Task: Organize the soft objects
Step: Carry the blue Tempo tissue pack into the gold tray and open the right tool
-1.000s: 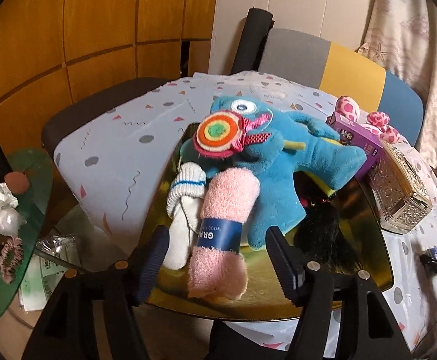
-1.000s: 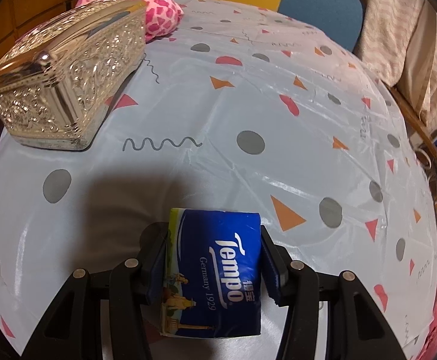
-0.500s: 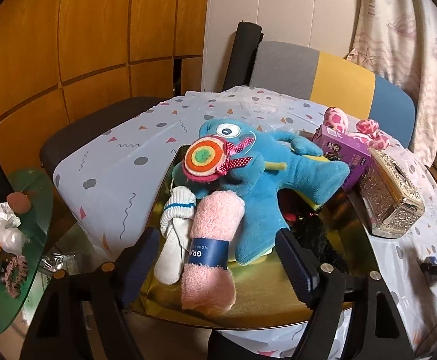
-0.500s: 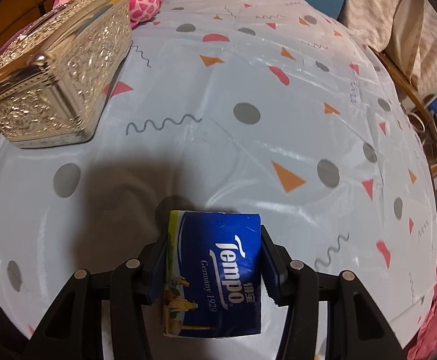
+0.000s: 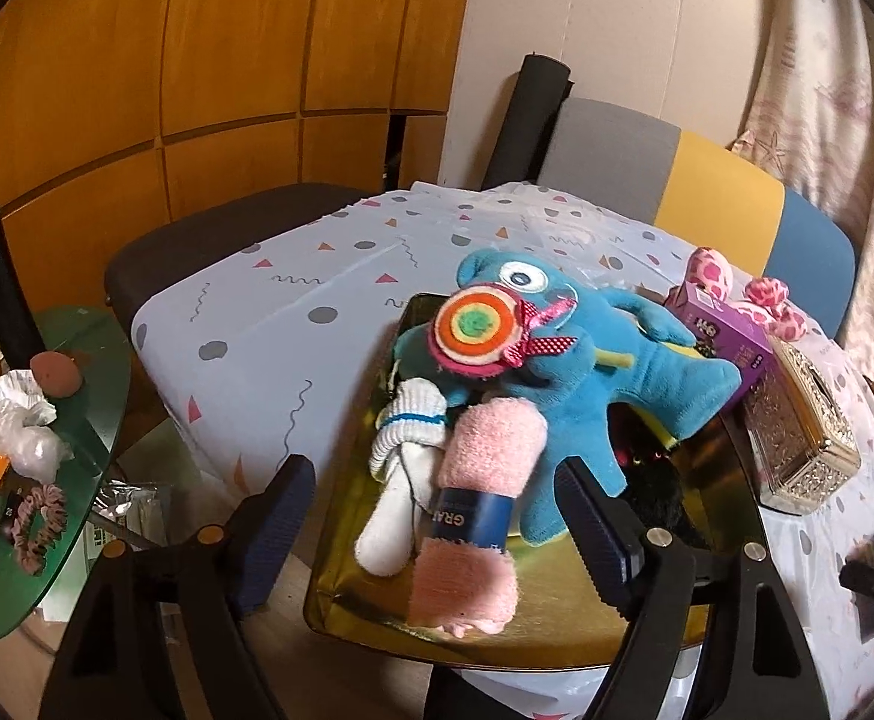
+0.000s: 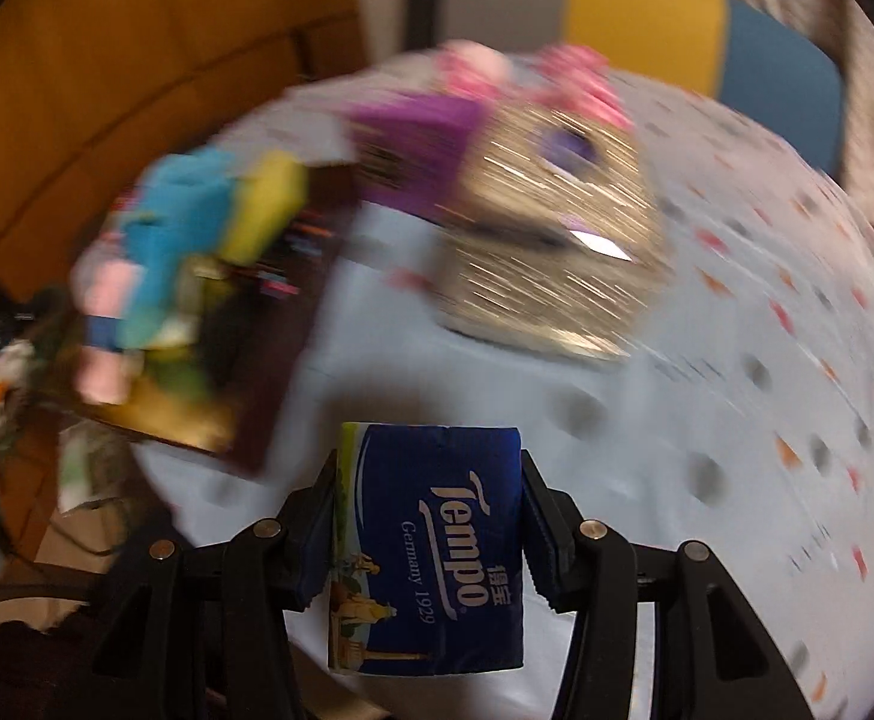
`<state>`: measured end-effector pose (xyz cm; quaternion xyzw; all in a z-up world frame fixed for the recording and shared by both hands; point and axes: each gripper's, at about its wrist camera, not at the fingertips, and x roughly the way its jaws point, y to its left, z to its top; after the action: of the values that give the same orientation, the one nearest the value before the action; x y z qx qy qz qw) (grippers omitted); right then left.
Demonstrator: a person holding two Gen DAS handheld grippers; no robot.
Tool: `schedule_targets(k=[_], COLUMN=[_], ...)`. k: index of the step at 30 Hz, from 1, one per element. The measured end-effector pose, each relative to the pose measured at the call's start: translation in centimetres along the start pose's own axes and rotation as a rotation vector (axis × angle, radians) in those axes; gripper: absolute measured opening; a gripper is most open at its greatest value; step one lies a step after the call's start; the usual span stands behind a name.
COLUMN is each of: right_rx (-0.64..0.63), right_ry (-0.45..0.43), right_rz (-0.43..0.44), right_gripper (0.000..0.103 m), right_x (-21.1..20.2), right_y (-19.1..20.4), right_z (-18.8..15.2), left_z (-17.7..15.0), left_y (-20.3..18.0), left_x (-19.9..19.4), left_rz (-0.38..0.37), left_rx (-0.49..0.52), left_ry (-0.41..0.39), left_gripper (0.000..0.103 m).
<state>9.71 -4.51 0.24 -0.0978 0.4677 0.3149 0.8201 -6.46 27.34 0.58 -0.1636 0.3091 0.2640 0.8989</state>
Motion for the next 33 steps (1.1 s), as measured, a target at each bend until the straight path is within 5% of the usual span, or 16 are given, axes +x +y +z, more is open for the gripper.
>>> schedule_targets(k=[6,13,21,23,33], right_rx=[-0.127,-0.192,-0.187,-0.186,-0.265], right_ry=[-0.072,-0.017,0.086,0.107,0.027], right_rz=[0.149,0.174,0.125,0.133,0.12], right_gripper=[0.053,0.053,0.054,0.063,0.069], right_x=[0.6,6.2,11.5,12.1,8.6], right_y=[8.9,14.4,14.6,14.5,14.5], right_z=[3.2,5.3,4.8,4.5,3.1], left_z=[0.1,-0.2,-0.5,-0.6,-0.6], left_y=[0.8,1.5,1.8,1.7,1.8], left_x=[-0.3,-0.1,0.4,0.7,1.0], left_rz=[0.002,-0.005,-0.018,-0.021,-0.019], left_rx=[-0.02,-0.033,-0.033,-0.032,-0.033], left_ry=[-0.009,0.005,0.026,0.033,0.037], left_gripper=[0.083,0.084,0.084,0.084,0.084])
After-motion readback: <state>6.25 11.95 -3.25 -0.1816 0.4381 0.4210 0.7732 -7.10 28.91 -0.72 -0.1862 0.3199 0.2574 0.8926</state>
